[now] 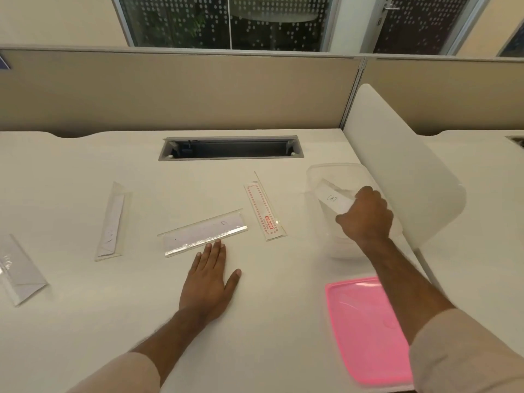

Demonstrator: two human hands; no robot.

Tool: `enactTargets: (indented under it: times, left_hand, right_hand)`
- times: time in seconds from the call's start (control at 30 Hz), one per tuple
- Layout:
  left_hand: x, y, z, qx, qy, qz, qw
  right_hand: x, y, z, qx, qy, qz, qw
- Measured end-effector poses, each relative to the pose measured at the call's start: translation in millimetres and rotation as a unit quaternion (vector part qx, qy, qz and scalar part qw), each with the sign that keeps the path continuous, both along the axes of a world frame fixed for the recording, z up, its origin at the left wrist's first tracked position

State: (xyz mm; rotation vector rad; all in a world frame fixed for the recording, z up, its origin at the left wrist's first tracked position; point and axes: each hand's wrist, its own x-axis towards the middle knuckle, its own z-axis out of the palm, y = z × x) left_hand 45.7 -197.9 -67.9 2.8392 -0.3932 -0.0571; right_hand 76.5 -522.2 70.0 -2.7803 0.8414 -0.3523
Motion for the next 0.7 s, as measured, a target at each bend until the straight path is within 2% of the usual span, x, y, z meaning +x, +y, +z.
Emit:
enactTargets:
  times: [0.17,0.3,0.53,0.7]
  left_hand:
    - [-0.1,-0.3,-0.2,-0.005,-0.004,0.0,1.0]
    - [-0.4,-0.5,-1.1,-0.006,-0.008,0.003,1.0]
    - [0.6,0.2,-2.1,-0.004,-0.011,0.004,1.0]
    - [1.0,0.1,-2.6,0.004,-0.012,0.003,1.0]
  right_hand:
    - [19.2,3.4,-13.2,0.096,0.135,-0.028,0.986]
    - [23.5,0.7,-23.3,0.123,0.156,-0.006,0.98]
    - [24.3,-1.9,-23.0,0.098,0.202,0.059,0.973]
    - [23.7,-5.8,-22.9,0.164,0.194,0.07,0.965]
